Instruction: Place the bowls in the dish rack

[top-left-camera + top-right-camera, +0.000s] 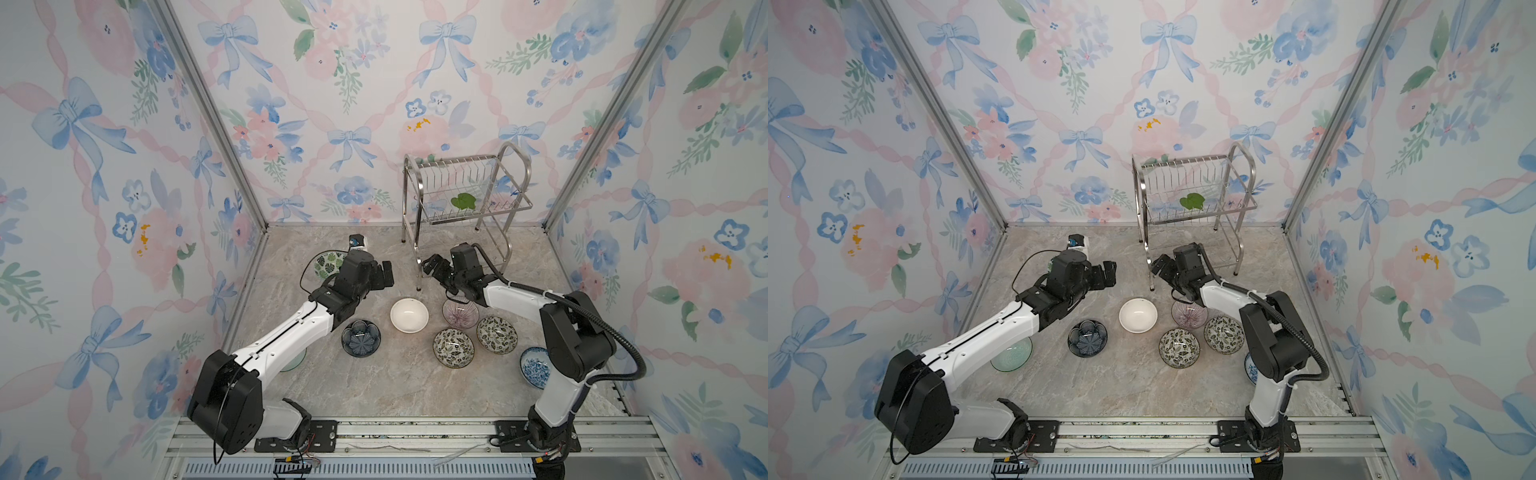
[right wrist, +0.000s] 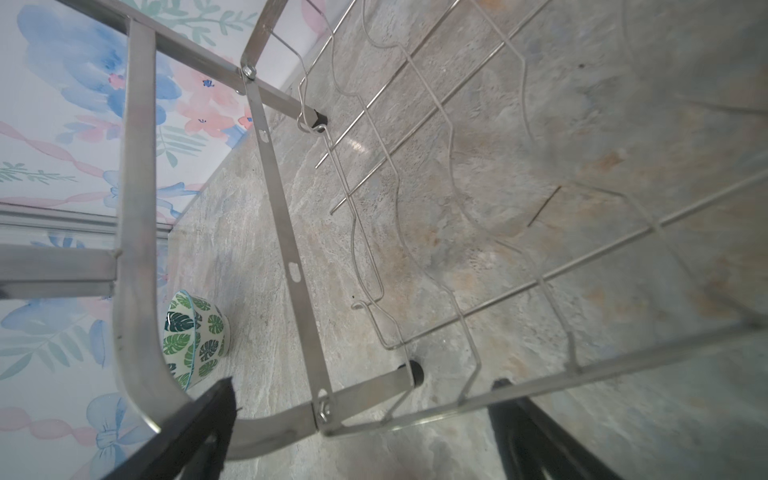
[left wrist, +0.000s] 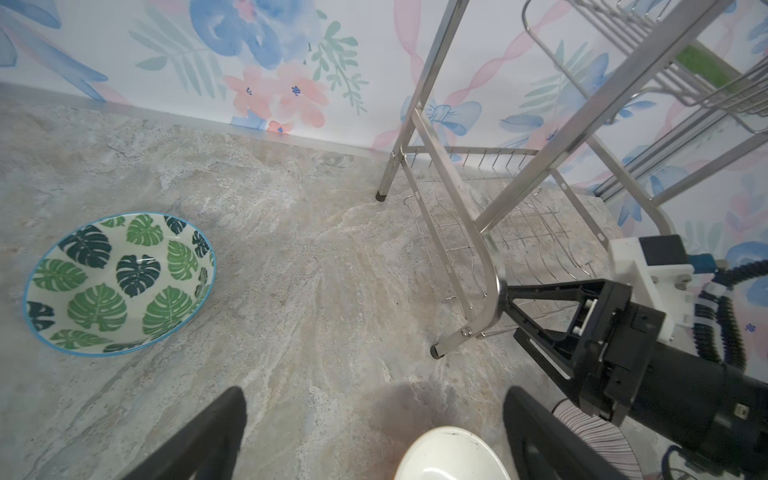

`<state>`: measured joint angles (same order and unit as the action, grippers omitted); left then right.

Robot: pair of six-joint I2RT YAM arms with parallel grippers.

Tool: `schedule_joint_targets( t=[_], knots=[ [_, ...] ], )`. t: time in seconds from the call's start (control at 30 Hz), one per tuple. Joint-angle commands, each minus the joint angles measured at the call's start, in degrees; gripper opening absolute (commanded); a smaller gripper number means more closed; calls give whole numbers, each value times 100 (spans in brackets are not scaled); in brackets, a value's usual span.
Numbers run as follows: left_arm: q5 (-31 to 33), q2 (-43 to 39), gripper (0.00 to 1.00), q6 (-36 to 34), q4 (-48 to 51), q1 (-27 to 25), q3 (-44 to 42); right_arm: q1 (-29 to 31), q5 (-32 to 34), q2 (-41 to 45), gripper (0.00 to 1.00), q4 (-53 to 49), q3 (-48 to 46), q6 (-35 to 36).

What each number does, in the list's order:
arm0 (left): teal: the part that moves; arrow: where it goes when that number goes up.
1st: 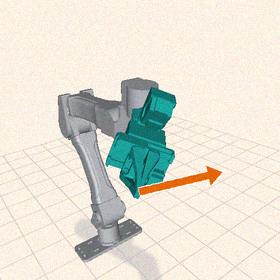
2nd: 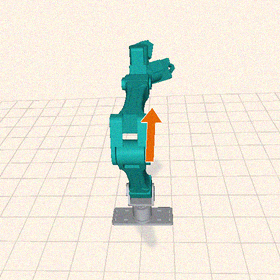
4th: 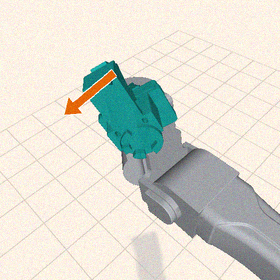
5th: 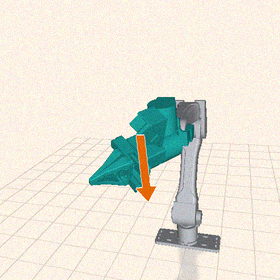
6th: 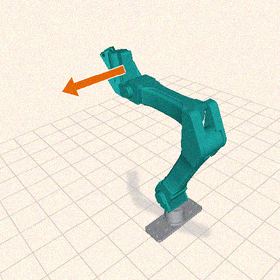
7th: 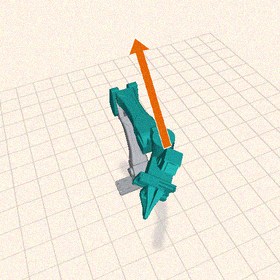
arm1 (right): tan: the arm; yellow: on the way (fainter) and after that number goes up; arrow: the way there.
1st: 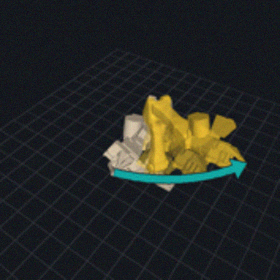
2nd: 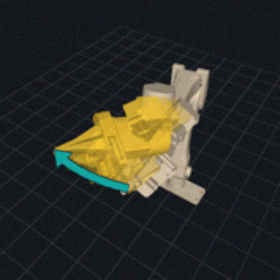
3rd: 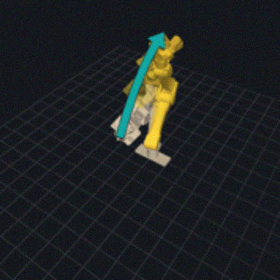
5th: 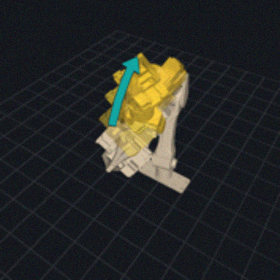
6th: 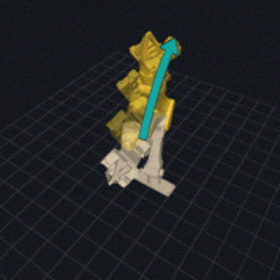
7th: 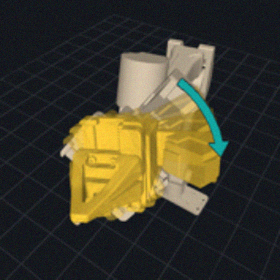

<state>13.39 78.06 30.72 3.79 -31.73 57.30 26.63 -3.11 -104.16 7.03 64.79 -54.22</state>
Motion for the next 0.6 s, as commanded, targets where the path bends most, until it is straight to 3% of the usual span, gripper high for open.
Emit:
schedule_joint_targets(
  t=[0.0, 0.23, 0.4, 0.57],
  knots=[
    [-214, 28, 98, -31, 45, -18, 18, -13, 8, 226, 96, -163, -83, 81],
    [-82, 189, 98, -295, 21, -101, 89, -106, -15, 706, 97, -570, -407, 530],
    [585, 158, 98, -958, -407, -629, 20, -310, -25, 1250, 97, -891, -697, 935],
    [813, 344, 98, -838, -689, -756, -23, -589, 187, 1827, 96, -1329, -951, 1455]
  ],
)
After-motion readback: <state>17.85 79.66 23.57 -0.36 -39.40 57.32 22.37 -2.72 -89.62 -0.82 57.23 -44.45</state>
